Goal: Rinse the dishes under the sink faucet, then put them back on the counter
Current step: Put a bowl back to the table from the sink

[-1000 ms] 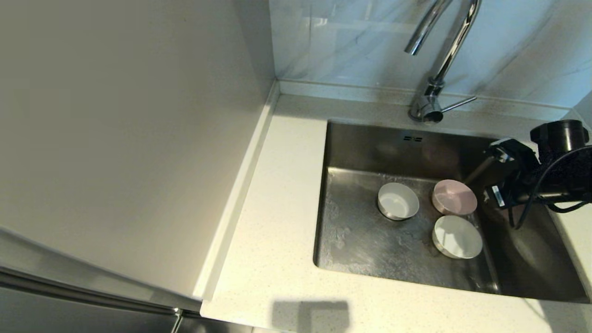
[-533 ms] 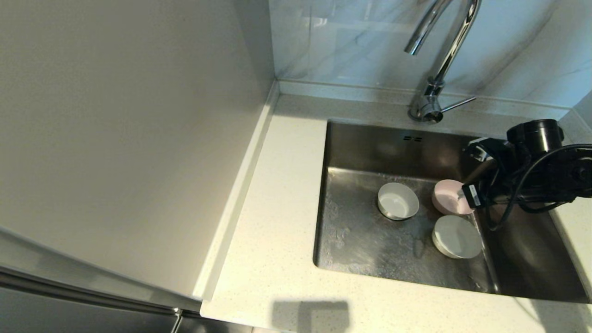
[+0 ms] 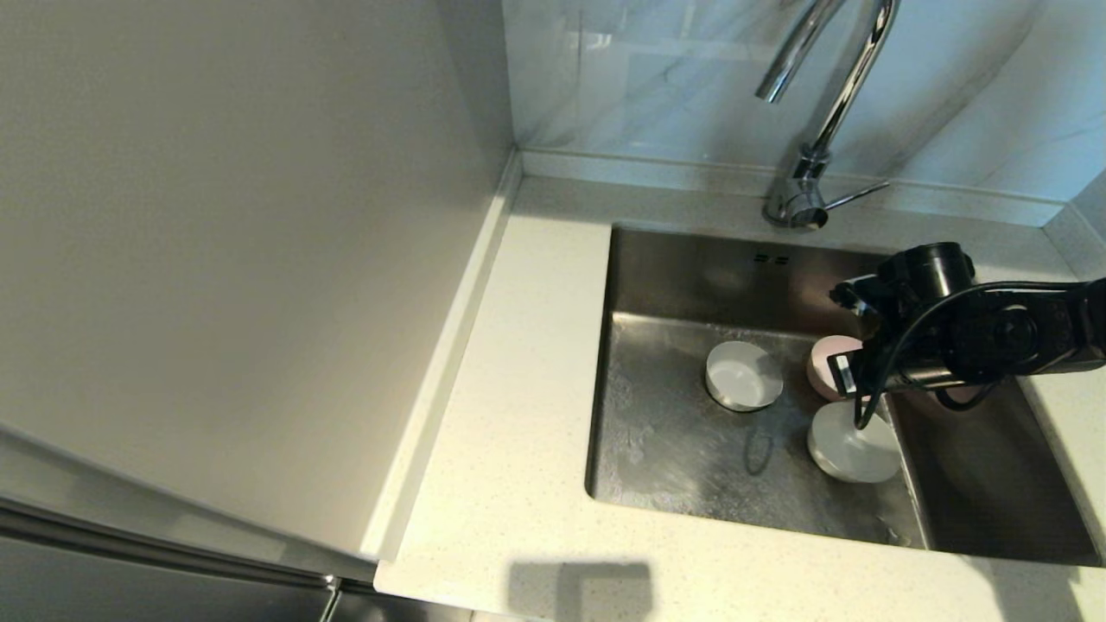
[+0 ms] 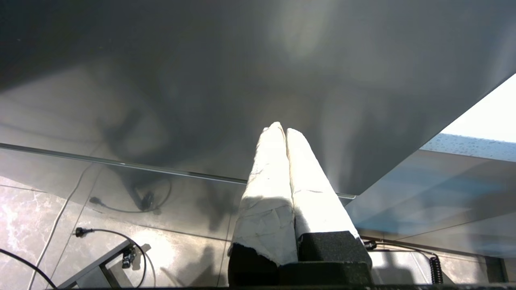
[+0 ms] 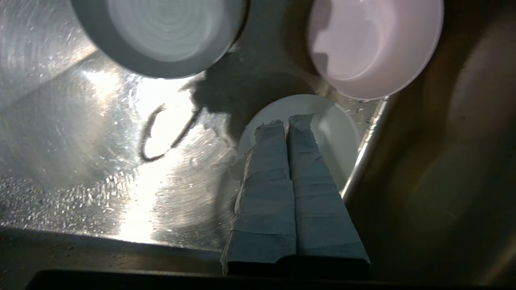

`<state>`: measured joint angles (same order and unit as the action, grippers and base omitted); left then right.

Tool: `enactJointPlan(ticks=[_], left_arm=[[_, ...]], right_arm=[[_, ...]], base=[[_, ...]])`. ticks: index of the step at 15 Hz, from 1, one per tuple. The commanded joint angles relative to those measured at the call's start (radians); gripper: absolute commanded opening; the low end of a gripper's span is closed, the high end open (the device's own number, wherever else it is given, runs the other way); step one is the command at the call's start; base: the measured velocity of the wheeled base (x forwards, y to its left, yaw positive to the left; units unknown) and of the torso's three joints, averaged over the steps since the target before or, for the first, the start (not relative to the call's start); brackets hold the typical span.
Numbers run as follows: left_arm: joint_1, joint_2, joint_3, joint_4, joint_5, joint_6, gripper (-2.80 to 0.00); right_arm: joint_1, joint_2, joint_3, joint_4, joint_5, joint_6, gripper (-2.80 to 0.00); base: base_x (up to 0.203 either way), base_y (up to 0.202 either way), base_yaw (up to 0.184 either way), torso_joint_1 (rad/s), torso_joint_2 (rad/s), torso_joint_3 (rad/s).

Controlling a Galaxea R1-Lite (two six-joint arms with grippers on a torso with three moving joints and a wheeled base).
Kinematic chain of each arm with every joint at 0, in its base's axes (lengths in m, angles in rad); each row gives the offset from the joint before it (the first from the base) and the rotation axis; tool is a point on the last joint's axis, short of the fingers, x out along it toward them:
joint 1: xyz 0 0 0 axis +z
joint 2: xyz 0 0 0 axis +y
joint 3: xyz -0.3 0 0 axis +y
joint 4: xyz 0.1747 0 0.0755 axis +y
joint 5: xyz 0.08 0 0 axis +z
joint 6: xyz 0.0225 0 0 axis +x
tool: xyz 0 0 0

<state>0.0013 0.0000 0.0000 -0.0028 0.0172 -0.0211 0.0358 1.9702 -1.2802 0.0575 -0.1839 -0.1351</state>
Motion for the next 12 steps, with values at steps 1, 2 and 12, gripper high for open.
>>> enactJointPlan(ticks=[1, 2, 12], left_arm=[[0.0, -0.003, 0.0, 0.0, 0.001, 0.0, -2.8], [0.0, -0.003, 0.0, 0.0, 0.001, 0.0, -2.8], [0.0, -0.003, 0.0, 0.0, 0.001, 0.0, -2.8]], right_arm=[[0.014, 0.025, 0.001, -0.003, -0.003, 0.003, 0.0], [0.015, 0.032, -0.001, -0.007, -0.003, 0.004, 0.0], [0.044, 0.172, -0.159, -0.004, 0.014, 0.212, 0.0]], base=[[0.0, 0.0, 0.0, 0.0, 0.0, 0.0], [0.0, 0.0, 0.0, 0.0, 0.0, 0.0], [0.0, 0.0, 0.0, 0.0, 0.0, 0.0]])
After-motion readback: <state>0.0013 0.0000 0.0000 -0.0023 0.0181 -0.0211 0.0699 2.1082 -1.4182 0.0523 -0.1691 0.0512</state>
